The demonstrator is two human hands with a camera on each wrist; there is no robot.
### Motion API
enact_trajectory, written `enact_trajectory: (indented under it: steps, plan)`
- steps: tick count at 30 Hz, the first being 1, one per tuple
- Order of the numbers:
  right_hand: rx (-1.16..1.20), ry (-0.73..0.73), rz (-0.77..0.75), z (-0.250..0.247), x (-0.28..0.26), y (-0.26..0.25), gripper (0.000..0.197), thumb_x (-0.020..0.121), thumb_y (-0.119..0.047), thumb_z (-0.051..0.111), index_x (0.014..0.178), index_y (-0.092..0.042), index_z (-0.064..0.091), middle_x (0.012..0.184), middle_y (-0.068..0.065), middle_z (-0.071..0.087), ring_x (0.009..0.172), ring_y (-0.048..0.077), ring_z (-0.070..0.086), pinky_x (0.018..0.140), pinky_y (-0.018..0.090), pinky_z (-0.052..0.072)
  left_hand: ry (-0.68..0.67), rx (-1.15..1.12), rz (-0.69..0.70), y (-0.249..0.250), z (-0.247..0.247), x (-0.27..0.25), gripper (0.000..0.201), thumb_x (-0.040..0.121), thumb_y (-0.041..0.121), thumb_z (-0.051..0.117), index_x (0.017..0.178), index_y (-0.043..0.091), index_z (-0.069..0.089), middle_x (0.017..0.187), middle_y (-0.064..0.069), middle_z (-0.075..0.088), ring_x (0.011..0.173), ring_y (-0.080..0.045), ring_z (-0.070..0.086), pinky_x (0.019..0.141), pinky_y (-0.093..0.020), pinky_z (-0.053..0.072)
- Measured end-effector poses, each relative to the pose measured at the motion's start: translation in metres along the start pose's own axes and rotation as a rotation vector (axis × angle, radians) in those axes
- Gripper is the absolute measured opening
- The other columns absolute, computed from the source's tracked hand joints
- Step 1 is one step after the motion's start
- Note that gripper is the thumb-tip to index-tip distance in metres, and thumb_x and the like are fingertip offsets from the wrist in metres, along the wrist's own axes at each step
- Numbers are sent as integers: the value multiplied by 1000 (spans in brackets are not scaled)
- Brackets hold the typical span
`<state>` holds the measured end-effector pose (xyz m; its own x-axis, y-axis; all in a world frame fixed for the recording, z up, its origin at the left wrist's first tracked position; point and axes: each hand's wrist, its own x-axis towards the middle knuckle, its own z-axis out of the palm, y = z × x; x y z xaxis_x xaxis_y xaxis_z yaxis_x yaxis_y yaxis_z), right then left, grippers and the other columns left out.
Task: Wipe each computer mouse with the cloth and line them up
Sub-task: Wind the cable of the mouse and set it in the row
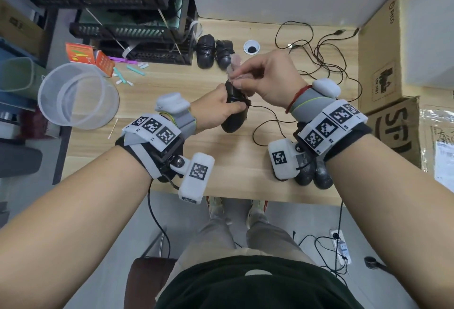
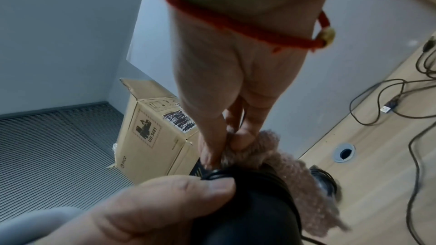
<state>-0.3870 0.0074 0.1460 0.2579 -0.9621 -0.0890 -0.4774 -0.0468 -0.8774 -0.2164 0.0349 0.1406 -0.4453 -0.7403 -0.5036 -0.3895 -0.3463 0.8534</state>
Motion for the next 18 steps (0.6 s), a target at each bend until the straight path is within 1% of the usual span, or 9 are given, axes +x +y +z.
enact_trajectory:
  steps: [1,3,5,6,9,12,14,16,18]
  plan:
    - [-21,-52,-19,-1,0,-1,15,78,-15,81,89,-25,79,64,-24,65,63,-6,57,69,17,48,-8,-29,-4,1,-1,-1,43,85,20,61,126,11,52,118,-11,64,119,-30,60,108,-38,46]
    - [-53,-173,-54,-3,-2,-5,18,81,-10,79,92,-25,77,70,-23,66,66,-9,57,69,11,45,-25,-59,-3,-2,-2,0,33,96,2,57,128,6,51,106,-3,64,104,-18,63,91,-22,53]
    - [-91,-146,-61,-6,0,-7,17,82,-11,78,93,-24,78,74,-20,65,65,-11,56,67,8,42,-35,-92,-41,0,-1,0,24,102,-2,49,124,8,52,96,-2,64,85,-8,67,72,-17,54]
    - [-108,-103,-60,-8,1,-7,16,83,-12,78,93,-25,78,72,-19,63,63,-11,56,66,8,41,-30,-106,-68,1,0,1,21,103,1,49,122,10,54,95,-1,64,83,-7,67,70,-19,54]
    - [-114,-149,-78,-13,4,-8,21,82,-11,79,91,-29,76,71,-18,63,64,-9,55,67,11,42,-7,-157,-107,4,-1,5,16,102,6,53,114,15,59,95,1,67,90,-10,64,80,-26,52]
    - [-127,-205,-95,-20,4,-10,18,82,-10,79,92,-24,78,72,-23,66,65,-10,56,69,9,41,-11,-177,-123,10,2,5,16,102,6,53,112,16,61,97,0,67,93,-12,64,84,-29,51]
    - [-150,-96,-78,-23,7,-10,15,83,-12,78,94,-21,80,83,-10,72,64,-11,56,69,9,42,-7,-199,-128,18,7,5,16,102,7,52,112,16,60,99,-3,66,94,-16,63,86,-32,50]
    - [-141,-94,-93,-29,4,-13,14,83,-12,78,95,-18,80,85,-1,73,62,-10,55,67,7,41,12,-215,-129,26,12,5,16,102,7,52,112,16,60,101,-4,66,96,-17,64,91,-36,49]
    - [-128,-183,-116,-33,1,-16,14,83,-10,78,95,-17,80,74,-13,68,61,-10,54,66,7,39,11,-214,-126,30,13,5,18,101,5,52,115,15,59,101,-3,68,92,-14,69,92,-35,51]
